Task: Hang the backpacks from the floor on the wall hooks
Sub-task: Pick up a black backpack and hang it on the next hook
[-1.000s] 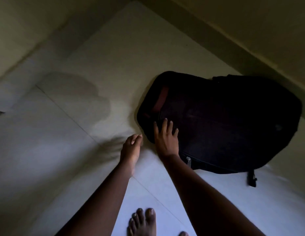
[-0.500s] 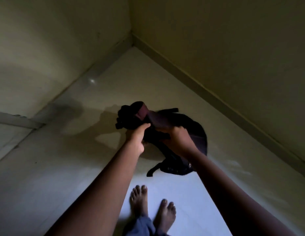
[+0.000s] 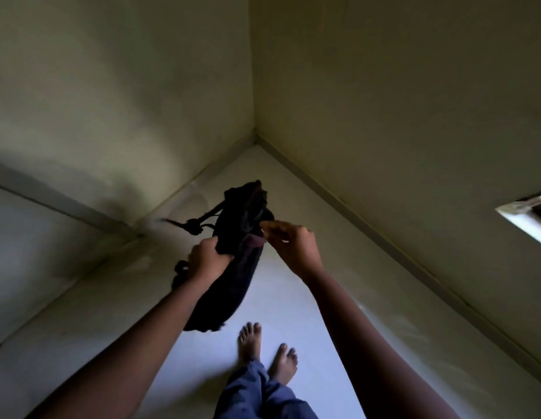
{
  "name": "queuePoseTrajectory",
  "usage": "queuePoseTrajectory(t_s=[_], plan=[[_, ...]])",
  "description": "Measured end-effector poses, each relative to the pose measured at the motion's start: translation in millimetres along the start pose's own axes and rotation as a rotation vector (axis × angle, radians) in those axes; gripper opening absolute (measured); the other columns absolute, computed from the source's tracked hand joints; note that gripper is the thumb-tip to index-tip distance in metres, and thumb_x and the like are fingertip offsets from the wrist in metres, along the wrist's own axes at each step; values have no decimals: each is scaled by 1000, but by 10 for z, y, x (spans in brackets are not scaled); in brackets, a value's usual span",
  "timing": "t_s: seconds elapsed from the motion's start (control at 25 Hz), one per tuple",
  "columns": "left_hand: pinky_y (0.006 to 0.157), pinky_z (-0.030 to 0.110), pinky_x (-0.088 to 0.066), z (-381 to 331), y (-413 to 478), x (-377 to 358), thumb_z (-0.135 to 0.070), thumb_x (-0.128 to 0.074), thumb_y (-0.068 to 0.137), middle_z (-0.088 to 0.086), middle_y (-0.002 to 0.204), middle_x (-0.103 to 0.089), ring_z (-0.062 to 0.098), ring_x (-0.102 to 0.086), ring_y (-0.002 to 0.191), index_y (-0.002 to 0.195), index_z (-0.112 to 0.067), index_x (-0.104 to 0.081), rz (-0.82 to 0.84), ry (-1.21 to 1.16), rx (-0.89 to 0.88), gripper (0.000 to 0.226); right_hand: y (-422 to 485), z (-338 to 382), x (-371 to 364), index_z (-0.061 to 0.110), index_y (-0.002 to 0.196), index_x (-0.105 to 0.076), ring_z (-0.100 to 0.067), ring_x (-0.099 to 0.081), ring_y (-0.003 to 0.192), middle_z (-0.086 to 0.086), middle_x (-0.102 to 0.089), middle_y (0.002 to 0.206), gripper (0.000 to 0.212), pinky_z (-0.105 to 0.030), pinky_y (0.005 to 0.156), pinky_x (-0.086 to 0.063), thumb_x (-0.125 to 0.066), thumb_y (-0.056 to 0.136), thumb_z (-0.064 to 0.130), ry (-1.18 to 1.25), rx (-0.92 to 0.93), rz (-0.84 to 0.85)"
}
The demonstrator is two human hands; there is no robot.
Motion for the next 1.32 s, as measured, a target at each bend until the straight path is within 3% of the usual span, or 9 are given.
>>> queuePoseTrajectory(t_s=[0.2,0.32,0.44,0.64,0.76,0.84,1.0,1.16,1.32], plan=[[68,31,-50,-187,-137,836,-16,-66,68,15,84,-73,33,-68,84,85,-16,-70,-67,214,-106,17,-103,468,74,13,107,-71,-7,-66,93,-3,-73,108,22,-13,82,-53,-63,87,14,147,-7,-85],[66,30,-51,-223,-235,1137,-19,-65,68,9,81,-74,28,-69,82,85,-22,-72,-71,208,-185,19,-65,694,27,12,122,-62,-13,-60,108,-7,-63,126,36,-11,89,-45,-64,86,12,-87,109,29],[72,31,-52,-347,-333,1175,-18,-68,72,8,90,-76,28,-69,88,96,-23,-73,-72,196,-248,25,-17,611,-20,22,136,-44,-23,-41,129,-5,-44,141,60,-34,107,-36,-68,81,21,-375,116,172],[84,38,-55,-482,-400,991,-12,-58,71,1,108,-71,26,-65,101,112,-34,-63,11,71,-216,47,-13,477,178,22,129,-54,-24,-49,113,-5,-61,125,35,-32,92,-40,-43,97,15,-535,128,-6],[103,37,-42,-654,-486,879,-25,-56,68,-6,144,-40,20,-45,128,137,-47,-27,225,-133,-178,78,-13,444,166,19,122,-62,-25,-56,107,-9,-66,117,34,-34,89,-44,-42,96,10,-517,141,-21],[105,34,-38,-778,-488,774,-36,-57,75,0,147,-39,21,-42,131,141,-38,-31,264,-239,-120,71,-93,494,67,16,115,-67,-28,-60,100,-11,-70,111,32,-32,78,-45,-46,92,6,-504,215,-38],[98,37,-48,-980,-414,486,-58,-51,81,13,119,-64,28,-60,110,116,-11,-63,392,-132,47,60,-304,526,130,16,98,-74,-26,-66,81,-3,-76,96,23,-24,60,-47,-64,78,10,-500,420,-178],[67,25,-43,-1413,-368,254,-31,-60,87,12,106,-61,21,-56,102,118,4,-58,621,-192,-6,47,-436,447,401,17,96,-75,-21,-60,66,2,-77,90,23,-23,54,-48,-62,77,18,-543,525,-263],[66,21,-49,-1531,-351,84,-10,-71,78,3,71,-69,22,-60,85,79,-5,-68,540,-554,-60,6,-516,305,649,15,100,-74,-20,-62,74,-1,-76,97,27,-25,60,-51,-63,76,15,-519,418,-328]])
Point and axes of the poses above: each hand's wrist, its own y-axis towards the middle knuckle, its own x-axis out of the back of the hand, z = x × y, the point moved 4 cm from there along y, towards the middle knuckle
